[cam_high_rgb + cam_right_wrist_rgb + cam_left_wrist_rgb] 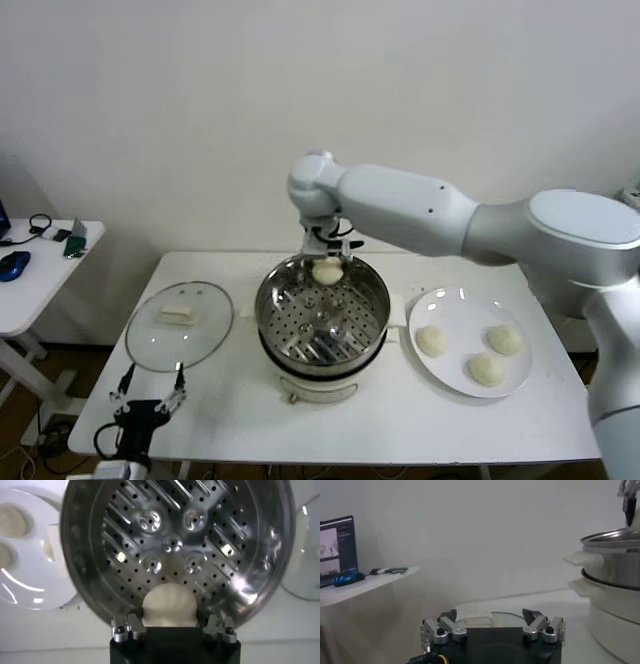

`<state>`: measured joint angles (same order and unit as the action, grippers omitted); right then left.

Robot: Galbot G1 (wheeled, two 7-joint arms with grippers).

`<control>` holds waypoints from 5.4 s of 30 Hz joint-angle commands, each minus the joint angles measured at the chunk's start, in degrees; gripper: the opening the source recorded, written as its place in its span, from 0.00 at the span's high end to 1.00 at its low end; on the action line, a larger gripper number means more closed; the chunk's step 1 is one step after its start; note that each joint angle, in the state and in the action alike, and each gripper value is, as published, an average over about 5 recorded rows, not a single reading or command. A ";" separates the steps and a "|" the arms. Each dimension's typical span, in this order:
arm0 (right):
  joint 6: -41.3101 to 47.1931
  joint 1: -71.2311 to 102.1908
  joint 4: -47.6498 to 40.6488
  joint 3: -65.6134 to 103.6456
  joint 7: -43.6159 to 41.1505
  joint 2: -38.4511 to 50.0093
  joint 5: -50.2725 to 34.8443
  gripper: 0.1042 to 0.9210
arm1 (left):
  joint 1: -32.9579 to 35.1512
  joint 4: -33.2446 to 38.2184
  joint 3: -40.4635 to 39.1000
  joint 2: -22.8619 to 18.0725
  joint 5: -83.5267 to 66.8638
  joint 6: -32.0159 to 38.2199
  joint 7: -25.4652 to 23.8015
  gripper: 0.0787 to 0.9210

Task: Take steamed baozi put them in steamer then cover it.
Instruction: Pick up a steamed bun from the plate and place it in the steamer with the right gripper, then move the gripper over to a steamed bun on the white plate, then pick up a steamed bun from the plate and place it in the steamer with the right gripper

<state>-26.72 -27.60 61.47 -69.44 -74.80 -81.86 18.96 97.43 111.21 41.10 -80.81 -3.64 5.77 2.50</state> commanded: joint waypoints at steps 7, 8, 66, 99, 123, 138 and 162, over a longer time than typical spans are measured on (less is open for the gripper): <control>-1.41 5.03 -3.03 0.72 0.99 -2.05 5.01 0.26 | 0.04 -0.05 -0.05 0.22 -0.20 -0.32 0.18 0.12; -1.42 5.15 -3.06 0.78 1.15 -2.01 5.20 0.26 | 0.08 -0.02 -0.04 0.18 -0.20 -0.34 0.20 0.12; 36.64 13.85 3.80 -2.91 14.50 42.03 -32.05 0.12 | 3.41 1.34 0.17 -0.67 0.25 -0.39 1.17 0.12; 34.03 18.30 -8.48 2.03 11.05 29.35 -32.19 0.12 | 2.26 -0.47 0.90 -0.89 0.38 -1.20 1.45 0.12; 34.57 8.93 -6.04 -1.98 10.38 32.37 -39.47 0.28 | 2.32 -0.07 1.03 -0.94 0.29 -1.23 1.63 0.12; 37.74 -27.66 1.93 -24.38 10.68 27.58 -65.93 0.28 | 1.78 0.83 -1.47 -1.08 1.93 -1.46 1.58 0.12; 46.46 -20.80 6.97 -27.52 22.19 0.59 -76.08 0.29 | 1.99 2.01 -2.68 0.09 2.64 -1.12 1.57 0.12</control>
<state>17.83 -50.51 67.54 -94.54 -55.95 -72.00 -53.91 99.56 113.21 38.52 -80.80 -1.11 4.69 4.07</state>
